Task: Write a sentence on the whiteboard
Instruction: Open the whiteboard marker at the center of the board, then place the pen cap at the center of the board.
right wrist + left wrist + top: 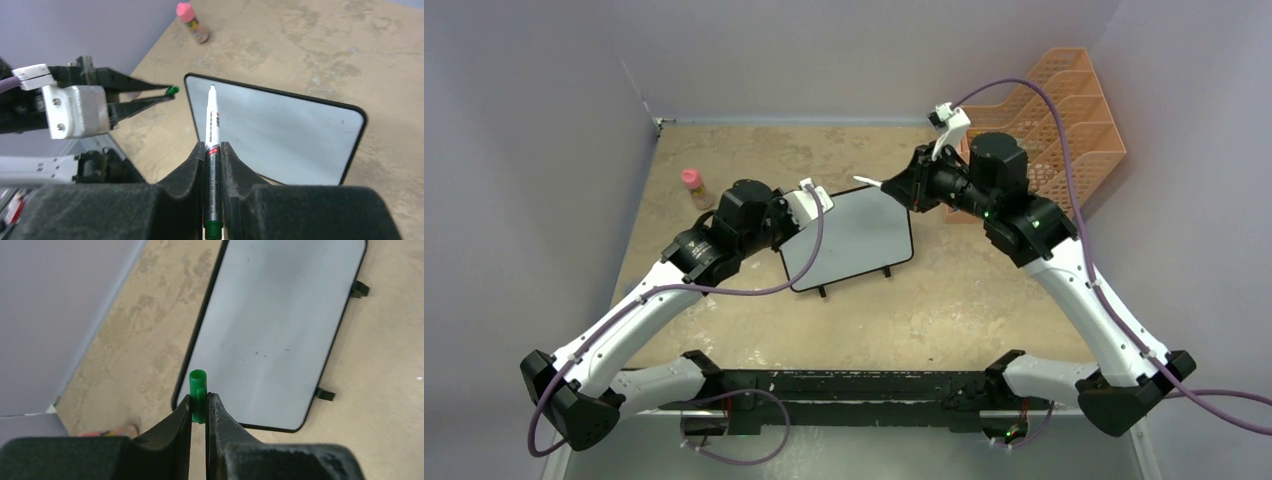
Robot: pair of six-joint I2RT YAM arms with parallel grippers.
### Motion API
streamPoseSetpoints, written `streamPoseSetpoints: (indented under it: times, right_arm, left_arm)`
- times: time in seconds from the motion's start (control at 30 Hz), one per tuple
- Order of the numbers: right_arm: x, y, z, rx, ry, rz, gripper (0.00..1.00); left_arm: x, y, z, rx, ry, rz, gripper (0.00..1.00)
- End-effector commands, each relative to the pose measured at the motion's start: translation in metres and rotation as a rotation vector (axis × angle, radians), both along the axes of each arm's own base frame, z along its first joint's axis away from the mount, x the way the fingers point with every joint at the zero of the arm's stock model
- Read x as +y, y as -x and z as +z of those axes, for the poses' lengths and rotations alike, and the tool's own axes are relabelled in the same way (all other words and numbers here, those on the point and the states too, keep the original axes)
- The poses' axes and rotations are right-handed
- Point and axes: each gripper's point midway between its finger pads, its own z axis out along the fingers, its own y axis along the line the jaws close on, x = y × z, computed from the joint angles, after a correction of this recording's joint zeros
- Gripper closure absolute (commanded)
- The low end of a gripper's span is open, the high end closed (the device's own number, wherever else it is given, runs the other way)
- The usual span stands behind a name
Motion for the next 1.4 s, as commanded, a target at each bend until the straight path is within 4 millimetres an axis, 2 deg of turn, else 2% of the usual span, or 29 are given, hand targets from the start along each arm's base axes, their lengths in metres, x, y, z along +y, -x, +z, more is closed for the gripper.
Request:
streamPoseSetpoints:
  times: [0.0, 0.13, 0.23, 0.33, 0.5, 0.77, 0.87, 1.1, 1.37]
  right_arm:
    - [-0.021, -0.015, 0.041, -0.191, -0.096, -0.152, 1.00]
    - [-0.037, -0.016, 0.046, -0.279, -0.129, -0.228, 1.00]
    - [-0.047, -0.016, 0.045, -0.324, -0.147, -0.277, 1.00]
    - [-0.059, -0.018, 0.039, -0.353, -0.150, -0.336, 1.00]
    - [-0.074, -0.019, 0.034, -0.393, -0.163, -0.408, 1.00]
    - [-0.095, -0.024, 0.032, -0.423, -0.160, -0.518, 1.00]
    - [-0.098, -0.025, 0.028, -0.422, -0.152, -0.534, 1.00]
    - [-0.098, -0.023, 0.020, -0.409, -0.152, -0.533, 1.00]
    - [-0.095, -0.021, 0.012, -0.389, -0.152, -0.518, 1.00]
  left_arm:
    - [-0.014, 0.023, 0.000, 0.161, 0.125, 0.003, 1.00]
    - [-0.047, 0.054, -0.028, 0.287, 0.112, -0.062, 1.00]
    - [-0.064, 0.067, -0.046, 0.369, 0.145, -0.086, 1.00]
    - [-0.077, 0.076, -0.061, 0.404, 0.151, -0.109, 1.00]
    - [-0.097, 0.101, -0.098, 0.461, 0.055, -0.144, 1.00]
    - [-0.126, 0.127, -0.150, 0.553, -0.009, -0.137, 1.00]
    - [-0.134, 0.137, -0.175, 0.601, -0.036, -0.127, 1.00]
    - [-0.144, 0.158, -0.211, 0.662, -0.069, -0.141, 1.00]
    - [-0.139, 0.160, -0.243, 0.674, -0.151, -0.101, 0.89]
